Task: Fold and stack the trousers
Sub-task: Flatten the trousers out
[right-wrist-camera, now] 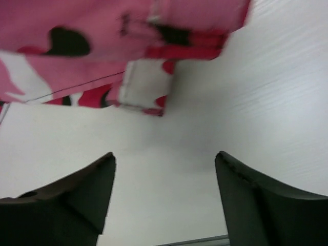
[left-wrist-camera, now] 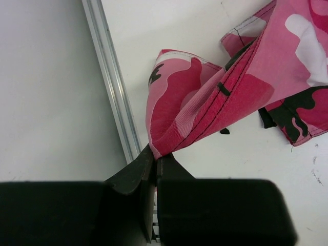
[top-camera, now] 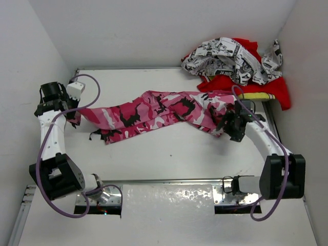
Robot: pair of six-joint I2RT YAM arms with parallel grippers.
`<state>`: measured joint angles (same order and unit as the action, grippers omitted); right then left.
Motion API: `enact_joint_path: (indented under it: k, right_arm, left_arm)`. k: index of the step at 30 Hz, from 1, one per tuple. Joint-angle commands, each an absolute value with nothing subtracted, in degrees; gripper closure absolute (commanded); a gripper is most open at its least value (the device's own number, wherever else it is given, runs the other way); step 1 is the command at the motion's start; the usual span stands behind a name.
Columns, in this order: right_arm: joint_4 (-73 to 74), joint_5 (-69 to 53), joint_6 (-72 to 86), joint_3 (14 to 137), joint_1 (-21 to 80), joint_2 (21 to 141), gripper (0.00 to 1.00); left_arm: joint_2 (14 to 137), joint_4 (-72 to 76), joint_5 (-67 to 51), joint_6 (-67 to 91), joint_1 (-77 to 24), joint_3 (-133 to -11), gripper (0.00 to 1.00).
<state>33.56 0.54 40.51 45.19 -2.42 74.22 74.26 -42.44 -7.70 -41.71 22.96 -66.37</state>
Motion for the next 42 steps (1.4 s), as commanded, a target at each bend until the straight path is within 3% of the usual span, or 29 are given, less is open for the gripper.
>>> enact_joint_path:
  k: [1,6,13,17,18,21,22,25,26,30,34,37,42]
  right_arm:
    - [28.7,4.1,46.4,46.5,3.8,74.0,0.23]
    - [20.7,5.0,53.3,41.1,4.0,81.3,0.21]
    - [22.1,12.7,55.5,46.6,3.3,91.5,0.19]
    - [15.2,8.1,57.0,45.6,3.3,94.8,0.23]
    - [14.3,7.3,57.3,45.4,3.3,95.4,0.26]
    - [10.7,4.1,58.0,43.8,3.3,96.5,0.48]
    - [9.5,2.8,57.9,43.5,3.3,96.5,0.63]
    - [9.1,0.3,57.1,43.5,1.7,96.2,0.87]
    - [8.9,-3.0,57.2,43.4,-2.0,94.2,1.0]
    - [11.1,-3.8,49.9,50.3,-10.4,86.6,1.0]
    - [27.7,-4.0,42.2,68.6,-20.2,84.0,1.0]
    - [30.3,-6.8,46.3,67.8,-28.4,79.9,1.0]
    - [33.2,-5.2,49.6,60.6,-36.3,74.7,1.0]
  left_arm:
    - [74.3,-39.7,-8.3,-41.2,23.2,-67.7,1.0]
    - [74.3,-39.3,-7.5,-40.7,23.2,-68.2,1.0]
    - [72.7,-40.4,-6.2,-40.7,23.2,-67.2,1.0]
    - [71.7,-40.4,-5.7,-40.6,23.2,-66.5,1.0]
    - [71.6,-40.3,-5.5,-40.5,23.2,-66.4,1.0]
    - [71.7,-39.8,-5.1,-40.2,23.2,-66.4,1.0]
    - [71.7,-39.4,-5.2,-40.2,23.2,-66.4,1.0]
    - [72.1,-37.7,-4.7,-40.0,23.2,-66.7,1.0]
    - [72.4,-37.0,-3.4,-39.4,23.1,-67.1,1.0]
    - [74.7,-30.0,2.4,-38.9,23.3,-70.8,1.0]
    - [80.8,-28.2,7.3,-38.9,24.3,-82.0,1.0]
    - [83.2,-29.6,7.1,-40.9,25.2,-88.9,1.0]
    - [82.4,-29.1,9.6,-42.4,27.4,-83.9,1.0]
